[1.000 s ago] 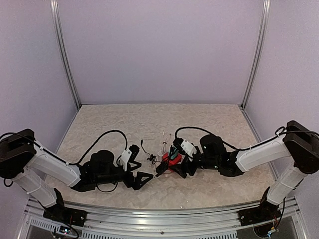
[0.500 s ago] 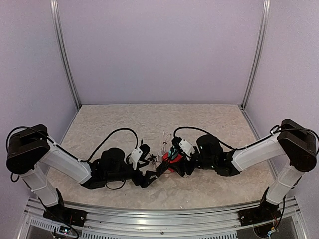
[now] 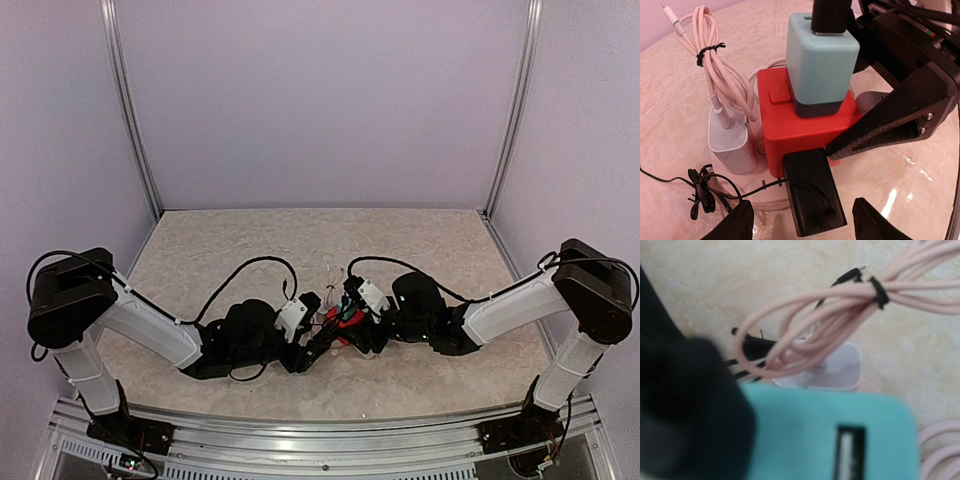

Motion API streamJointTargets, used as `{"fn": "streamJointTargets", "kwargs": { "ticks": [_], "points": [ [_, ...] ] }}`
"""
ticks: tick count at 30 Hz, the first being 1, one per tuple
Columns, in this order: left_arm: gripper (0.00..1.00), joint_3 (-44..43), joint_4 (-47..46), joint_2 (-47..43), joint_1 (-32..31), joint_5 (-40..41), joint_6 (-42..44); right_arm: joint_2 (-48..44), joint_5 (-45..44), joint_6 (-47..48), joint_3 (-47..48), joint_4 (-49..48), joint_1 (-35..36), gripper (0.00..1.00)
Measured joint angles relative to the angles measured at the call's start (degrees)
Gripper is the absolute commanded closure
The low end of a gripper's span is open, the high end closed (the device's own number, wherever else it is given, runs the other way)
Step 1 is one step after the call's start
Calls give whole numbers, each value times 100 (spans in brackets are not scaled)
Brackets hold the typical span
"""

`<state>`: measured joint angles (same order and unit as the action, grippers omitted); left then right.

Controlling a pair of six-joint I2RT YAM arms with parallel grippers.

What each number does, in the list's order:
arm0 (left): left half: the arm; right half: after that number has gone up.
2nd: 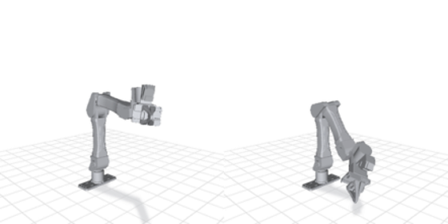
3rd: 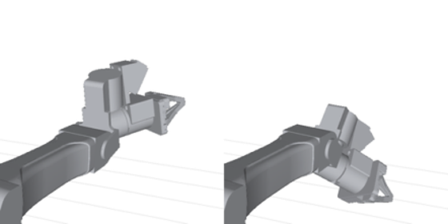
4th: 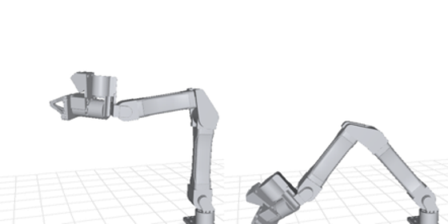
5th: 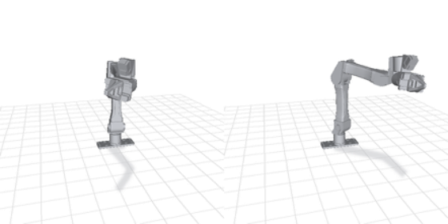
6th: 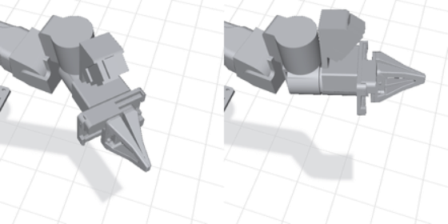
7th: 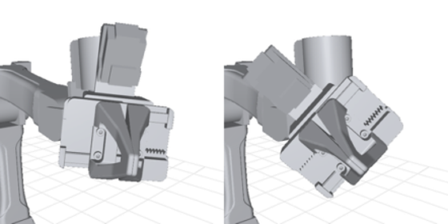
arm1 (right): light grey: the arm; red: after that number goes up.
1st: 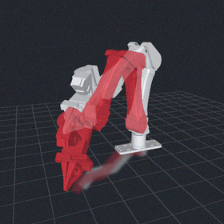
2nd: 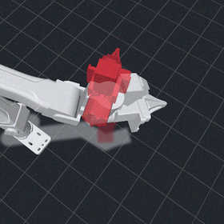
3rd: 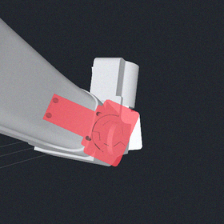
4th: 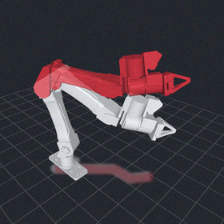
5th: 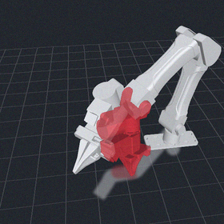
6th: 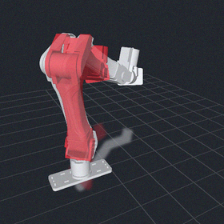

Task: Pull the plug off the socket

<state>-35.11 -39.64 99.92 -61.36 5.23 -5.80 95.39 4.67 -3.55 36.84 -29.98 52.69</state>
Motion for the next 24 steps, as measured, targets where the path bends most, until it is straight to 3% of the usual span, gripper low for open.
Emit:
{"fn": "streamJointTargets", "kwargs": {
  "ticks": [9, 24],
  "points": [
    [57, -227, 225, 142, -116, 385, 125, 15, -37, -52, 0, -31, 9, 48],
    [85, -229, 245, 144, -199, 570, 44, 125, -120, -79, 109, -50, 9, 77]
  ]
}}
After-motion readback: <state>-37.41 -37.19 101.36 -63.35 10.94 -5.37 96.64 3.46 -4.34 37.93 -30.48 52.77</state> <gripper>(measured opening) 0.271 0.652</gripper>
